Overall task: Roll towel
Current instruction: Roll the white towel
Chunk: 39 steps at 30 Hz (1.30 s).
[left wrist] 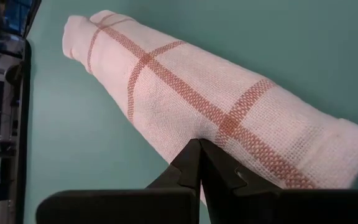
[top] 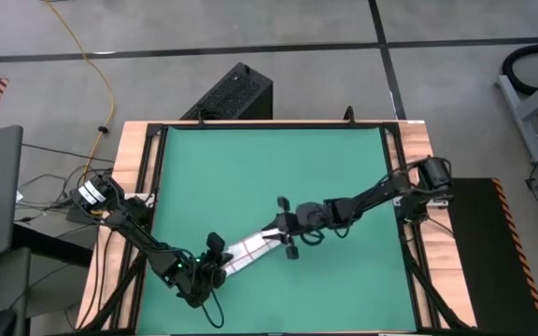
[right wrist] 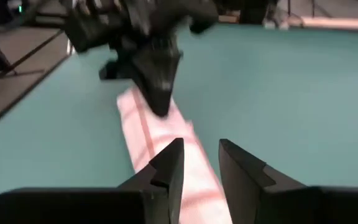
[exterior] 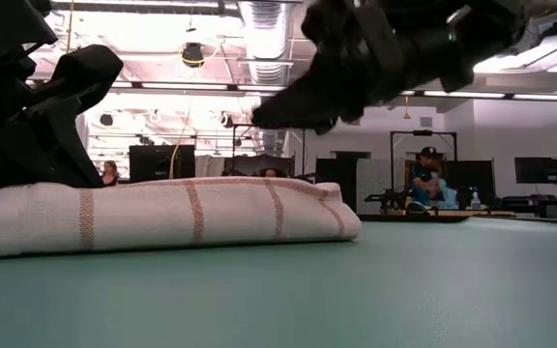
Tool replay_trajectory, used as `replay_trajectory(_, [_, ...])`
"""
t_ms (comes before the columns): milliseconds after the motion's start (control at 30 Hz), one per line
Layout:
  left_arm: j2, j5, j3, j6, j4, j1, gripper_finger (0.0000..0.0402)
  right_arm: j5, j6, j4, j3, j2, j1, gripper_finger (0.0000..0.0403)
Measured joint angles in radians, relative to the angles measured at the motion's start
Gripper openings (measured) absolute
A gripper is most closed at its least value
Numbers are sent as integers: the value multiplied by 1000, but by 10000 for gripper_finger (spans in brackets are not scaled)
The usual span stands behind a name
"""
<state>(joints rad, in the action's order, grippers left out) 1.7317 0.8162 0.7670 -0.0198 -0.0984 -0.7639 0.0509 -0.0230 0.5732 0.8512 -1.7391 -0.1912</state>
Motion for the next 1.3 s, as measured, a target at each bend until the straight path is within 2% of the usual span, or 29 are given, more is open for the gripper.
replay_trajectory(200, [0,-2,0,-73,-1,7,0,-62,20,1,-12,-25,38,112])
replay_trajectory(333, [0,-25,0,-90,-18,27,0,-141,16,54,-13,-93,57,112])
replay_trajectory(467, [0,-43,0,-82,-41,46,0,-149,16,107,-10,-172,62,112])
replay_trajectory(667, [0,-50,0,-94,-51,47,0,-204,-95,198,-7,-291,76,112])
replay_trajectory(800, [0,-50,0,-101,-75,46,0,-189,-162,245,-9,-348,48,112])
replay_trajectory(867, [0,-50,0,-110,-109,46,0,-153,-205,253,-12,-376,29,112])
replay_trajectory(1000, [0,-17,-17,-156,-135,59,0,6,-283,282,-14,-416,-26,112])
replay_trajectory(1133, [-5,-16,-63,-141,-39,87,0,192,-319,332,-18,-437,-87,112])
replay_trajectory(1300, [-8,2,-137,-131,193,109,0,358,-370,326,-18,-439,-148,112])
